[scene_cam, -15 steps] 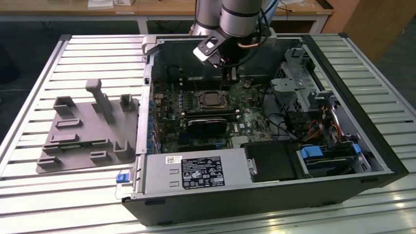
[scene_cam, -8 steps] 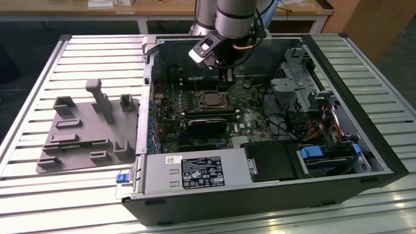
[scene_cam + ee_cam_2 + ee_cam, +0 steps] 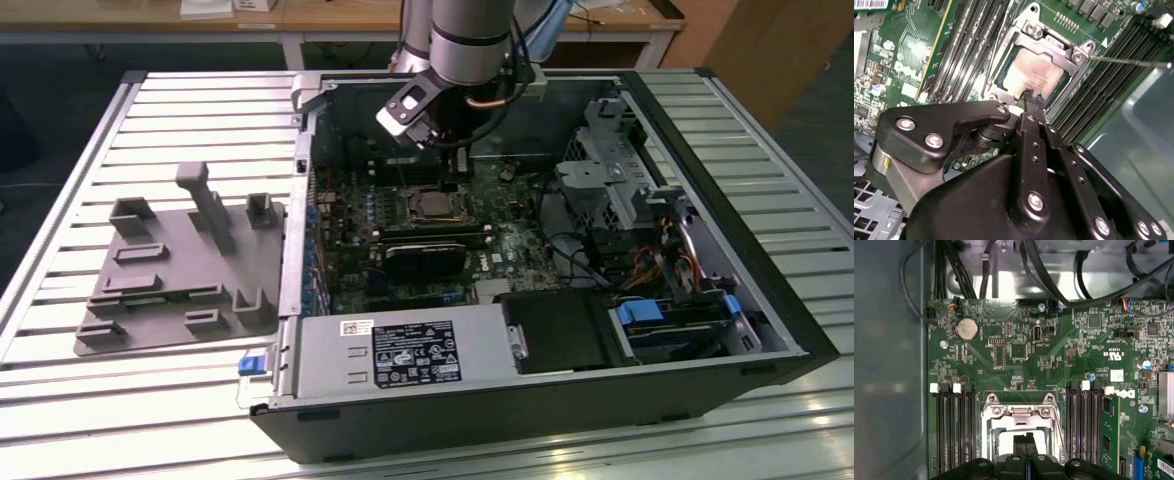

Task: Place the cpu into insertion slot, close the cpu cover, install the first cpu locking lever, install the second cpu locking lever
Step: 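Close the cpu cover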

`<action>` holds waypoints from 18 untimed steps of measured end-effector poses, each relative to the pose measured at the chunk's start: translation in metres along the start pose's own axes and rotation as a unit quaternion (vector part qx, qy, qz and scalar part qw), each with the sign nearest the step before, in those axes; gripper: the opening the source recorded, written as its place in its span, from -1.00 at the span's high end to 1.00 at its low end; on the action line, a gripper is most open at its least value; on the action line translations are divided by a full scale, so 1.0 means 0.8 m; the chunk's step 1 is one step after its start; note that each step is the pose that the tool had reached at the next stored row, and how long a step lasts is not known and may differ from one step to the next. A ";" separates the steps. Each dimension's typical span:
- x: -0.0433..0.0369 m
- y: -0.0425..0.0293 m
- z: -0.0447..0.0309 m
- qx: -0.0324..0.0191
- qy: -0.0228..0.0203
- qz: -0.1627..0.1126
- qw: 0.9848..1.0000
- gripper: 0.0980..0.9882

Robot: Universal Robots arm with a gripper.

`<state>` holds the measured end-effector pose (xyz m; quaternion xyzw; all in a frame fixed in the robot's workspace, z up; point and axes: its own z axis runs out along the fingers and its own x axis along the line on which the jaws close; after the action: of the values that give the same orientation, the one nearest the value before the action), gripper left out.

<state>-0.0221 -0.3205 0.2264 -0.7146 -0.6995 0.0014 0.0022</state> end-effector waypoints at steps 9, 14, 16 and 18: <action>-0.001 -0.0200 0.0092 -0.013 0.000 -0.002 1.000 0.98; -0.001 -0.0255 0.0114 -0.016 0.000 -0.002 1.000 0.98; -0.001 -0.0255 0.0115 -0.016 0.000 -0.002 1.000 0.98; -0.001 -0.0256 0.0115 -0.016 0.000 -0.002 1.000 0.98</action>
<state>-0.0426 -0.3211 0.2173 -0.7131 -0.7009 -0.0100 -0.0088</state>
